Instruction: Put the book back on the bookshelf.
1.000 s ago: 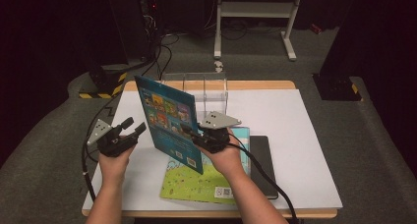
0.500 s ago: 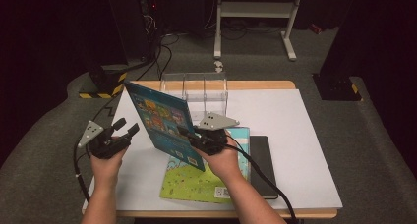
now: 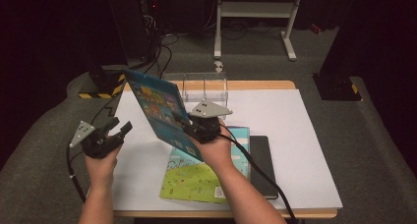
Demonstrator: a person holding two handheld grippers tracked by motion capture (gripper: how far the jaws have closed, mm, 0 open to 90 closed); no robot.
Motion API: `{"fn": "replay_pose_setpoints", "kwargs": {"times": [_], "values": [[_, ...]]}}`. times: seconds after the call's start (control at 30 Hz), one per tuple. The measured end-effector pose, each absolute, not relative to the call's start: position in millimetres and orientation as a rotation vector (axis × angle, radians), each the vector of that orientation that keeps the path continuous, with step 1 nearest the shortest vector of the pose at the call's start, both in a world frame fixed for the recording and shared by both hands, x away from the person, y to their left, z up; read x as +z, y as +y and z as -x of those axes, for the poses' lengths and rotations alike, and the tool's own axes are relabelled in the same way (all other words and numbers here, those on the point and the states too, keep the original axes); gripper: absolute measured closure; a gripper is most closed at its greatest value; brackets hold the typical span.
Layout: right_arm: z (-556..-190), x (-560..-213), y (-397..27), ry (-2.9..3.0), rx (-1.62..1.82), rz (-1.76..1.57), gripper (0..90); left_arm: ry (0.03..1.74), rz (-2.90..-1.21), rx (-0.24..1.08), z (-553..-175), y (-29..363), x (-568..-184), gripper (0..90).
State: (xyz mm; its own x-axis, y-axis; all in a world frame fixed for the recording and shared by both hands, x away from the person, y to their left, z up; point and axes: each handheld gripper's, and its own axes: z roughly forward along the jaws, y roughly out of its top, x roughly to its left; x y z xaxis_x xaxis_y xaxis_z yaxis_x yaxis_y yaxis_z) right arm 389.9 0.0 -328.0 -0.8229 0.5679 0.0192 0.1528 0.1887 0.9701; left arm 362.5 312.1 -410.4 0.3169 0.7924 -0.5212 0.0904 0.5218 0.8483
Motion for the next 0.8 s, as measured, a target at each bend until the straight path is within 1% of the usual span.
{"fn": "replay_pose_setpoints", "kwargs": {"times": [0.17,0.47,0.8], "values": [[-404.2,-327.0,2.5,2.073,1.634,-0.724,83.0,1.176,-0.945,0.566,-363.3,312.3,-411.1,36.5],[-421.0,-336.5,11.8,2.052,1.628,-0.769,83.0,1.182,-0.937,0.563,-363.9,312.9,-411.5,36.6],[-422.1,-345.8,15.3,2.037,1.629,-0.783,82.8,1.178,-0.952,0.551,-363.9,308.8,-411.5,36.5]]}}
